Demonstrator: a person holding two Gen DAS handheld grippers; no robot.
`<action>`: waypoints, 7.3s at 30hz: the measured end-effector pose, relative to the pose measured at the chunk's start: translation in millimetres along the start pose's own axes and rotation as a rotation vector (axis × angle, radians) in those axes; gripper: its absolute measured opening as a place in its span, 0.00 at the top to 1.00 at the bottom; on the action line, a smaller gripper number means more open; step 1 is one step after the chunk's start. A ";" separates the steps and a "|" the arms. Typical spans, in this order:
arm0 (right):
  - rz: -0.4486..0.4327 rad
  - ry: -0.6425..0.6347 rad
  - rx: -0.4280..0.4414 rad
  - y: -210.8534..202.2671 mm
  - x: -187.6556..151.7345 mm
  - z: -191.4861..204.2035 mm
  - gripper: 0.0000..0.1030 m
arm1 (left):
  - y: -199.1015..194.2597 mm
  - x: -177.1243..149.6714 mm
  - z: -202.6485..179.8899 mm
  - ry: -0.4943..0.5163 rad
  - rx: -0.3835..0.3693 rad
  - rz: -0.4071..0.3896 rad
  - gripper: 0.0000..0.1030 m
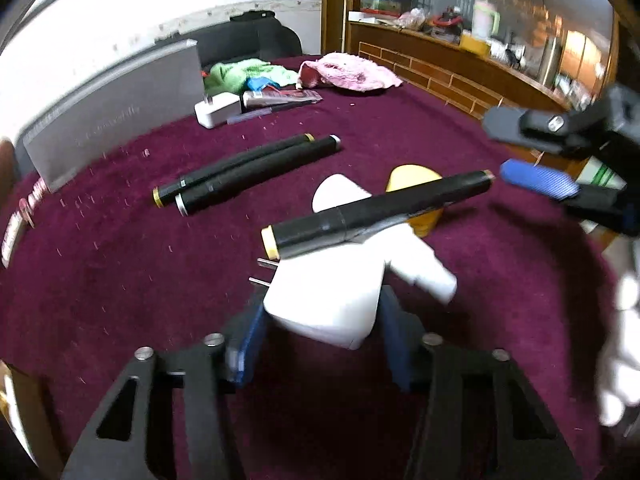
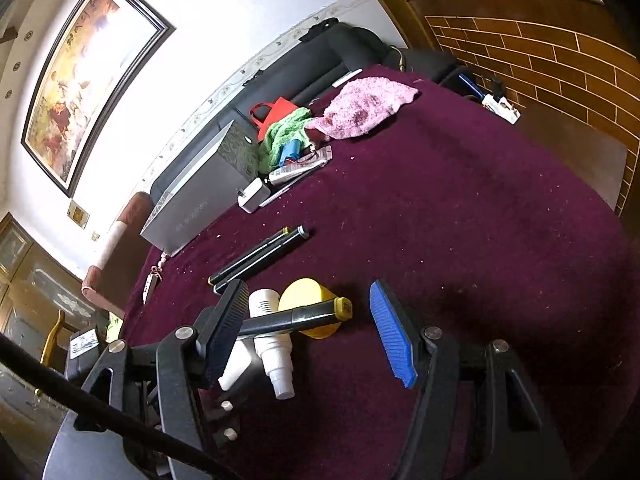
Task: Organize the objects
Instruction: 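Grasp the white charger with the left gripper while the right grasps a black marker, then carry the charger and black marker over the tray with both grippers, then open both grippers to release the charger and marker into the tray, then move both grippers back to the spray bottle and yellow jar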
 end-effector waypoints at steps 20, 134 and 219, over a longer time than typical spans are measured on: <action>0.009 -0.011 0.014 5.7 -7.8 2.1 0.39 | -75.2 -113.3 9.1 -0.097 0.025 -0.043 0.58; 0.590 -0.573 0.265 71.8 -213.2 295.0 0.87 | -188.5 -298.7 244.1 -0.583 0.233 -0.171 0.50; 0.298 -0.383 0.118 32.9 -157.7 192.0 0.50 | -205.1 -170.4 77.0 -0.176 0.517 -0.162 0.36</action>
Point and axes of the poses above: each gripper's, at about its wrist camera, not at the fingertips, and y roughly the way its jaws point, z to its left, x to its top, the point moved 4 cm from there along y, roughly the way its jaws point, and after that the axes turned 14 degrees about z, right-handed, at the moved point
